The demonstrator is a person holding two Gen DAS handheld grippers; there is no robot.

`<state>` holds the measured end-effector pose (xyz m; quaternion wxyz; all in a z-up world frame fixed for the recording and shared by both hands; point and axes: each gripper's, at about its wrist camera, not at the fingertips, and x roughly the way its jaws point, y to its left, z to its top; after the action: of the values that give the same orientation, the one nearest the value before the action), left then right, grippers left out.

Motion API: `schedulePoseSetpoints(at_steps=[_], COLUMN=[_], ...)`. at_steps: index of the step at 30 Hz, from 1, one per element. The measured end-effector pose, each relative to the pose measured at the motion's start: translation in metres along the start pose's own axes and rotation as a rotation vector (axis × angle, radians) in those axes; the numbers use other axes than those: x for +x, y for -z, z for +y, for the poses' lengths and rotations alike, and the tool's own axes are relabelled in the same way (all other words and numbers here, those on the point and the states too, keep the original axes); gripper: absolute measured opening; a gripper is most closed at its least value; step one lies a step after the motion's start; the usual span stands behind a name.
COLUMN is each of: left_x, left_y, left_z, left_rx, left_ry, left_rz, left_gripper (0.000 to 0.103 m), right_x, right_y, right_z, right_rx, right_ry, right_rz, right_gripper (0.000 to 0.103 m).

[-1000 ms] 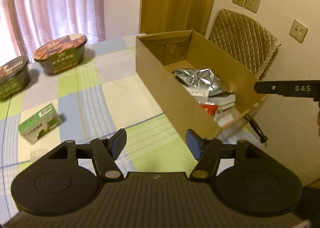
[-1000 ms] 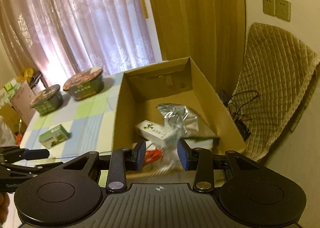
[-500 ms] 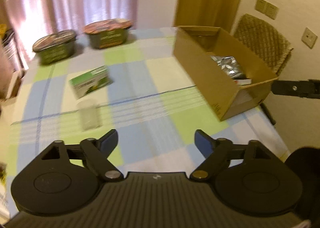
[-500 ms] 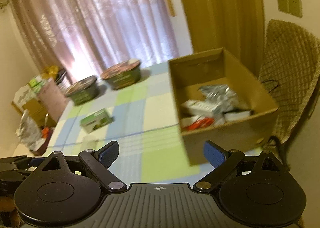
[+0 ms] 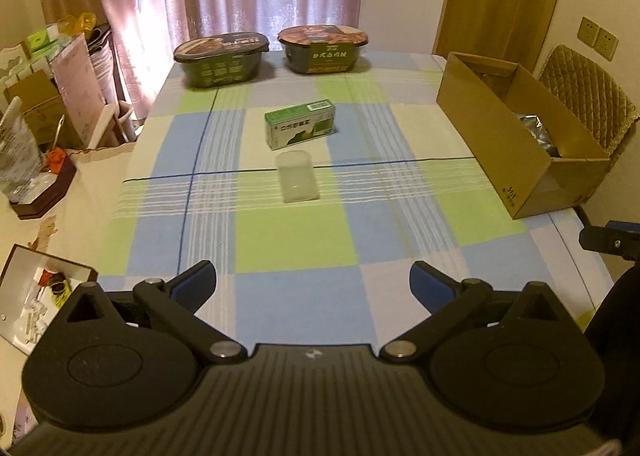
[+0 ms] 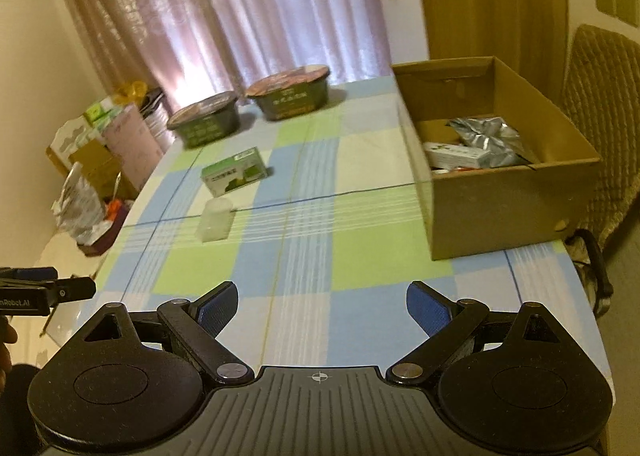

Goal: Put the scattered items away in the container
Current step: 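Move both open tools back toward the clear cup and green medicine box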

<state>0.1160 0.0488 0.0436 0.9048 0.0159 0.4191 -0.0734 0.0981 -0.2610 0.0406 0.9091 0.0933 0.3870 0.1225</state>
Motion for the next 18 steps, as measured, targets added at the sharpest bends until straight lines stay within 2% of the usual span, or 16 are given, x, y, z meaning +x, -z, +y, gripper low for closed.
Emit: schedulePoseSetpoints(at_steps=[10,18], left_x=[-0.018,0.001], left_y=[0.005,-0.008], left_z=[0.001,0.001], left_rx=[0.042,0.237], left_ry=[-0.016,0.008], left_rz=[-0.009,0.025], left_gripper=[0.101,0.101], right_x=[0.006,0.018], right_y=[0.002,-0.003], right_z=[-0.001,0.013], right_rx=[0.002,-0.085], right_ry=[-0.020,-0.062], right_rz=[0.036,0.089], right_gripper=[0.096,0.096])
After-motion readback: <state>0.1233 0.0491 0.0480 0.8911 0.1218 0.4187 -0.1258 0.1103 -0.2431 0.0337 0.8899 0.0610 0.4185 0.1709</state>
